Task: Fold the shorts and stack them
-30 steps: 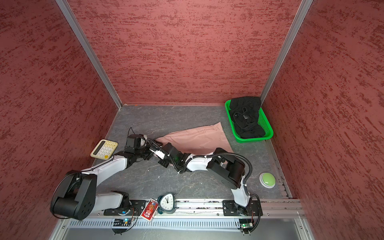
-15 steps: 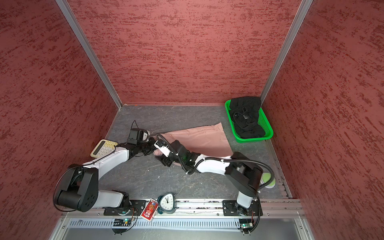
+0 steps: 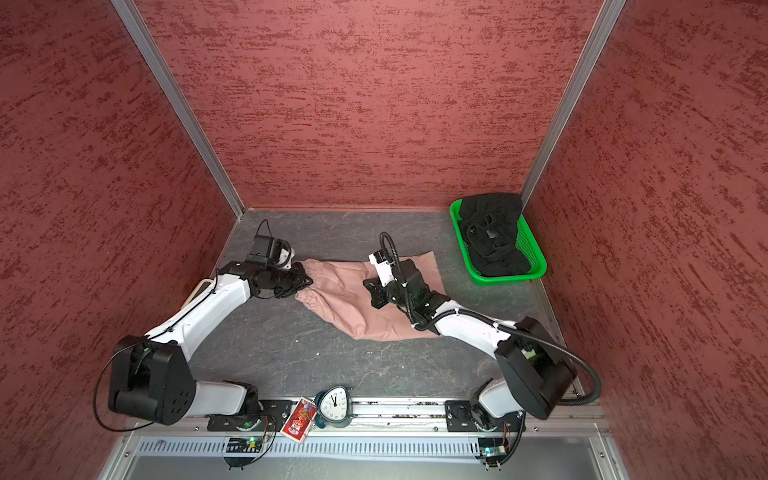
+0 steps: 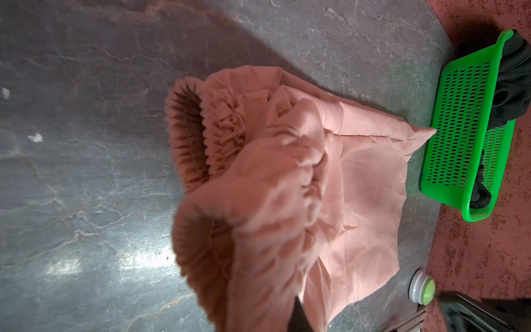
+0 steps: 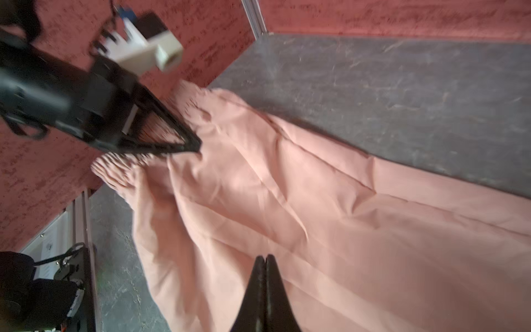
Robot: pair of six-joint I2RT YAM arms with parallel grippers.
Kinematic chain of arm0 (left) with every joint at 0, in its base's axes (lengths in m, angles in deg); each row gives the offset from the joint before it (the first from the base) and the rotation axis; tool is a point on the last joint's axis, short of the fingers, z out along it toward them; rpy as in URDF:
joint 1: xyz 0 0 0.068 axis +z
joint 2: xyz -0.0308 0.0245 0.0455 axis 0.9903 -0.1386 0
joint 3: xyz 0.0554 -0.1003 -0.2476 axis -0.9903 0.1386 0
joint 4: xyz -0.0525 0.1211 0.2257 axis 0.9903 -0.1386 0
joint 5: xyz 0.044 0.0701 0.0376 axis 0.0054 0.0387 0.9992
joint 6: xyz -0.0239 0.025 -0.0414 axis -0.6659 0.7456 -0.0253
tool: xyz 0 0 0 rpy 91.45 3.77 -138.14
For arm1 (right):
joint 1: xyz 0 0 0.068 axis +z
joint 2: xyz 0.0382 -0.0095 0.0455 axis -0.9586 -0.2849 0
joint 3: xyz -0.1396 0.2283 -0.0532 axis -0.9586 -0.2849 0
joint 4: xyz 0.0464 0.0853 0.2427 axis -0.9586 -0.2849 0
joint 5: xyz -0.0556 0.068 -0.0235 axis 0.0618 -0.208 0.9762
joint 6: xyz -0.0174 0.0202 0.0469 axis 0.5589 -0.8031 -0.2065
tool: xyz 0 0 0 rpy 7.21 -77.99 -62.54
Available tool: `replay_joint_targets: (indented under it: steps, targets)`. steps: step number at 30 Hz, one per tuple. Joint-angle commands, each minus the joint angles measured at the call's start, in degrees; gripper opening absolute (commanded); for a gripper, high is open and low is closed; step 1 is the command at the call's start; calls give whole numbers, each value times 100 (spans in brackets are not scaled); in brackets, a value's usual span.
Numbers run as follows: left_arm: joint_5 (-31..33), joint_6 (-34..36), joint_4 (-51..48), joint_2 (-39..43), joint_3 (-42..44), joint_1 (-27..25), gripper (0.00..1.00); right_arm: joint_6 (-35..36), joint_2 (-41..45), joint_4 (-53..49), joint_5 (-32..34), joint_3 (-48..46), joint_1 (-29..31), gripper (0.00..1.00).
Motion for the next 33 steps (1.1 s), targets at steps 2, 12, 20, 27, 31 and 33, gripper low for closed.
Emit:
replay_joint_targets:
  steps: [2, 12, 20, 27, 31, 33]
  targets:
    - [240, 408, -538, 168, -456, 75, 0, -48, -779, -158, -1204, 524, 30, 0]
    - [36, 370, -272, -14, -628, -9, 0, 465, -2594, -806, -2462, 1619, 976, 0]
    - [278, 620, -705, 82, -802, -9, 1, 222, -2521, -1106, -1426, 1600, 703, 9]
    - [810, 1093, -1553, -59, -1324, 4, 1, -374, -1463, -98, -1134, 991, 327, 23]
    - [973, 1340, -1757, -152, -1558, 0, 1, -248, -1788, -273, -602, 1419, 53, 18]
    - [1013, 1440, -1823, -201, -1685, 0, 1, -181, -2088, -253, -523, 1729, -19, 14]
